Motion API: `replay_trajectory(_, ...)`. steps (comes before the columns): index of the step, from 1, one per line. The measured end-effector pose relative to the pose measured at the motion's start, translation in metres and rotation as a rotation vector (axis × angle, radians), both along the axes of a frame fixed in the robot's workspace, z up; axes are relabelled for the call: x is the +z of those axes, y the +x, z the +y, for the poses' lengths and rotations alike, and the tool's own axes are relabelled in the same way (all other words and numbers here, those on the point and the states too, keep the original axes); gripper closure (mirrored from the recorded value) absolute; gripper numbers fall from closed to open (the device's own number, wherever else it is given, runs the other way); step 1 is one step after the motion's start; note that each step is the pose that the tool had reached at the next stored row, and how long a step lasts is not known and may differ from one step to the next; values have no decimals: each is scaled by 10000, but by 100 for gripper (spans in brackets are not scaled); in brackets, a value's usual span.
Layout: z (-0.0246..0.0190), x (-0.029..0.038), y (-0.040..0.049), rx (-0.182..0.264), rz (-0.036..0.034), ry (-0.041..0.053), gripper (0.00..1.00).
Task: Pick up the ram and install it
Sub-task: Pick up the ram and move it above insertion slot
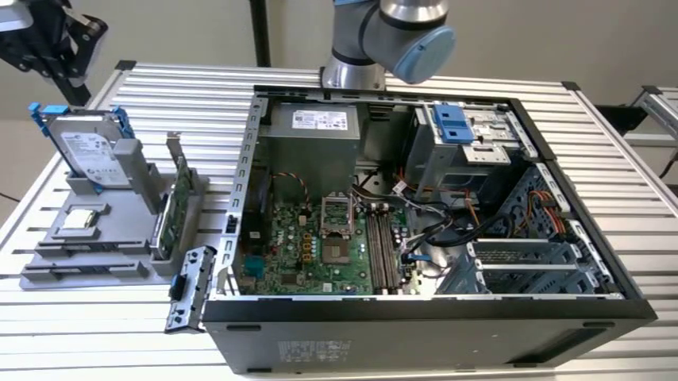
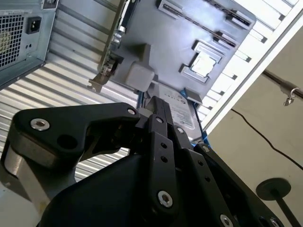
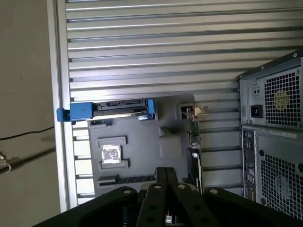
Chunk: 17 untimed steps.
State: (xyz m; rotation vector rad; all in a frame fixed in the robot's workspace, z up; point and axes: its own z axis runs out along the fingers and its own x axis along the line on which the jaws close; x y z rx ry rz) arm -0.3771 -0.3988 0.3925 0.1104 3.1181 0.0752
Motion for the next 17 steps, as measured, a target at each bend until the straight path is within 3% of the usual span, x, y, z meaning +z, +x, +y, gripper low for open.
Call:
replay_trajectory(8, 0, 0, -178, 5, 1, 0, 100)
replay_trajectory(17, 0, 0, -268, 484, -1, 0, 100)
